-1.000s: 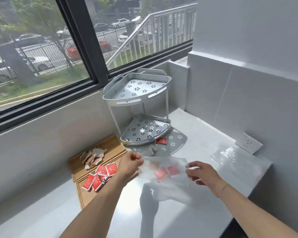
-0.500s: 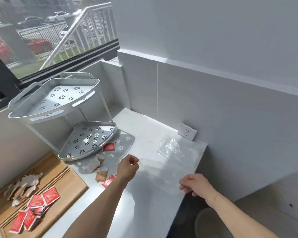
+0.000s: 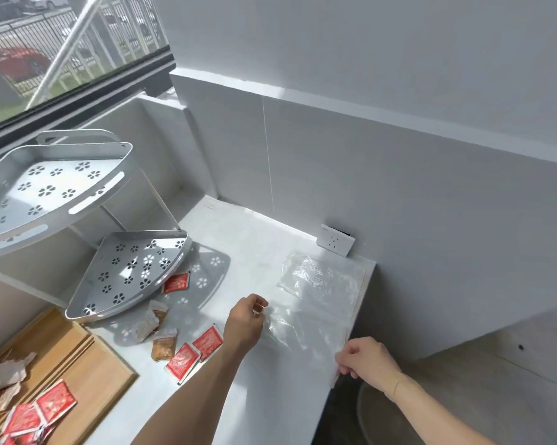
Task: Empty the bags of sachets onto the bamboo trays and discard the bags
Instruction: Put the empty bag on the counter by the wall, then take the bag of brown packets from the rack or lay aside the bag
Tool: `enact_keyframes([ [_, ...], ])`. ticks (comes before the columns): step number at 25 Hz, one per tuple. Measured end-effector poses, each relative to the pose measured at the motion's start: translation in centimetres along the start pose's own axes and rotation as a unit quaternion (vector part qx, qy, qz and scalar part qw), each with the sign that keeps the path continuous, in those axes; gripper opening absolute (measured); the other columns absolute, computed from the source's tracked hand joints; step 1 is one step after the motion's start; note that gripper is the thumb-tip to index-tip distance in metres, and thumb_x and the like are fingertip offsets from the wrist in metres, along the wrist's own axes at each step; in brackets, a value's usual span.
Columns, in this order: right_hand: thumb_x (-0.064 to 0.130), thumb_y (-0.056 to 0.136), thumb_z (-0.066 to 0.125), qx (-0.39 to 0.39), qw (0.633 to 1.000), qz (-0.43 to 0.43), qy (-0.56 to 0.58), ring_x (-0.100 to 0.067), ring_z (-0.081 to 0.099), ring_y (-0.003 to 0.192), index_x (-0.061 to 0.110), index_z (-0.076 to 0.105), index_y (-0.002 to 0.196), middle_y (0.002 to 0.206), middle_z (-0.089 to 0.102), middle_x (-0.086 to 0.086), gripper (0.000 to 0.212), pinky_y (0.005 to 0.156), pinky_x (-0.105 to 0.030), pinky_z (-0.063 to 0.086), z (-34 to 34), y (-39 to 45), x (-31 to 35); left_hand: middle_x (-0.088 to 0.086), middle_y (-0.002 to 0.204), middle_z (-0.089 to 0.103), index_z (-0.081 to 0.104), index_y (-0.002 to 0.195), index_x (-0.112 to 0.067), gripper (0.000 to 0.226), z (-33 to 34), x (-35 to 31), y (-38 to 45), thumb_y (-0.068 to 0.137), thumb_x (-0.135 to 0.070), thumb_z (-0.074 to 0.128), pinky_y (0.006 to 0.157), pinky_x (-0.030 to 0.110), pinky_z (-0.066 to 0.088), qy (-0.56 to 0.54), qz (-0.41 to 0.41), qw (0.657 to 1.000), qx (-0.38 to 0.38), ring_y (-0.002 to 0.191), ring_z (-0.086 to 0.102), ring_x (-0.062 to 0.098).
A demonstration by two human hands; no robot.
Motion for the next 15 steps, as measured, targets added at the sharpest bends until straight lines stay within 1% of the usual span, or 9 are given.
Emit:
enact_keyframes([
  [2, 0.035, 0.08, 0.062, 0.003, 0.999, 0.007, -0.046, -0.015, 0.071, 0.067, 0.014, 0.073, 0.069, 0.068, 0.075, 0.004, 0.026, 0.078, -0.035, 0.058, 0.1, 0.3, 0.2, -0.007, 0.088, 0.062, 0.062, 0.088, -0.029, 0.021, 0.6, 0.1, 0.3, 0.085, -0.008, 0.057, 0.068, 0.023, 0.045, 0.014, 0.008, 1.0, 0.016, 0.077, 0.06, 0.013],
  [4, 0.041, 0.081, 0.06, 0.013, 0.995, 0.002, -0.099, -0.014, 0.071, 0.069, 0.015, 0.073, 0.07, 0.067, 0.074, 0.006, 0.03, 0.077, -0.035, 0.058, 0.3, 0.3, 0.6, -0.007, 0.089, 0.061, 0.063, 0.091, -0.027, 0.018, 0.8, 0.2, 0.6, 0.086, -0.011, 0.057, 0.071, 0.023, 0.046, 0.018, 0.014, 1.0, 0.022, 0.08, 0.06, 0.015],
  [6, 0.05, 0.083, 0.056, 0.012, 0.987, -0.01, -0.163, -0.01, 0.069, 0.067, 0.015, 0.072, 0.073, 0.066, 0.074, 0.008, 0.04, 0.075, -0.032, 0.057, -0.4, 0.3, 1.3, -0.008, 0.09, 0.061, 0.065, 0.096, -0.024, 0.01, 0.5, 0.2, 0.6, 0.088, -0.02, 0.06, 0.072, 0.023, 0.046, 0.01, 0.018, 1.0, 0.018, 0.08, 0.059, 0.014],
  [8, 0.06, 0.083, 0.05, 0.005, 0.974, -0.028, -0.227, -0.009, 0.069, 0.065, 0.013, 0.07, 0.07, 0.067, 0.074, 0.006, 0.052, 0.074, -0.031, 0.057, -1.3, 0.3, 2.2, -0.006, 0.091, 0.063, 0.064, 0.096, -0.027, 0.012, -0.1, 0.3, 0.4, 0.086, -0.032, 0.066, 0.07, 0.022, 0.048, -0.018, 0.016, 1.0, 0.015, 0.078, 0.06, 0.011],
  [9, 0.064, 0.083, 0.047, 0.001, 0.964, -0.041, -0.262, -0.01, 0.069, 0.065, 0.014, 0.066, 0.065, 0.067, 0.074, 0.004, 0.056, 0.074, -0.031, 0.058, -1.8, 0.4, 2.9, -0.004, 0.093, 0.064, 0.064, 0.095, -0.028, 0.012, -0.5, 0.5, 0.2, 0.084, -0.032, 0.067, 0.067, 0.02, 0.048, -0.029, 0.011, 0.999, 0.015, 0.077, 0.06, 0.011],
  [10, 0.067, 0.082, 0.045, 0.003, 0.952, -0.054, -0.302, -0.011, 0.069, 0.064, 0.017, 0.06, 0.06, 0.067, 0.073, 0.002, 0.057, 0.074, -0.032, 0.058, -2.2, 0.5, 3.4, -0.002, 0.095, 0.064, 0.064, 0.096, -0.027, 0.013, -0.8, 0.7, 0.1, 0.083, -0.028, 0.067, 0.066, 0.019, 0.047, -0.035, 0.007, 0.999, 0.016, 0.077, 0.059, 0.011],
  [12, 0.071, 0.082, 0.042, 0.024, 0.924, -0.075, -0.374, -0.012, 0.065, 0.06, 0.022, 0.052, 0.055, 0.061, 0.067, 0.003, 0.057, 0.075, -0.032, 0.057, -2.7, 0.4, 4.7, -0.001, 0.098, 0.065, 0.065, 0.099, -0.025, 0.019, -1.6, 1.1, -0.3, 0.081, -0.02, 0.065, 0.068, 0.02, 0.048, -0.03, -0.004, 0.999, 0.017, 0.078, 0.059, 0.012],
  [14, 0.07, 0.083, 0.042, 0.036, 0.897, -0.105, -0.427, -0.011, 0.06, 0.061, 0.024, 0.055, 0.061, 0.061, 0.059, 0.008, 0.053, 0.075, -0.03, 0.056, -3.0, 0.2, 6.3, -0.002, 0.1, 0.066, 0.066, 0.1, -0.024, 0.022, -2.5, 1.6, -0.8, 0.078, -0.02, 0.066, 0.074, 0.027, 0.051, -0.019, -0.015, 0.999, 0.021, 0.083, 0.062, 0.015],
  [15, 0.067, 0.084, 0.043, 0.033, 0.887, -0.125, -0.444, -0.011, 0.061, 0.066, 0.024, 0.058, 0.068, 0.066, 0.059, 0.01, 0.048, 0.075, -0.03, 0.055, -3.1, 0.2, 7.3, -0.002, 0.101, 0.067, 0.067, 0.1, -0.024, 0.023, -2.9, 1.9, -1.1, 0.077, -0.023, 0.068, 0.076, 0.03, 0.052, -0.016, -0.02, 0.999, 0.025, 0.085, 0.063, 0.016],
])
Point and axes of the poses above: each hand's wrist, its own y-axis towards the middle knuckle, its own z-axis out of the palm, x = y × z, the point moved 9 cm from there along y, towards the middle knuckle
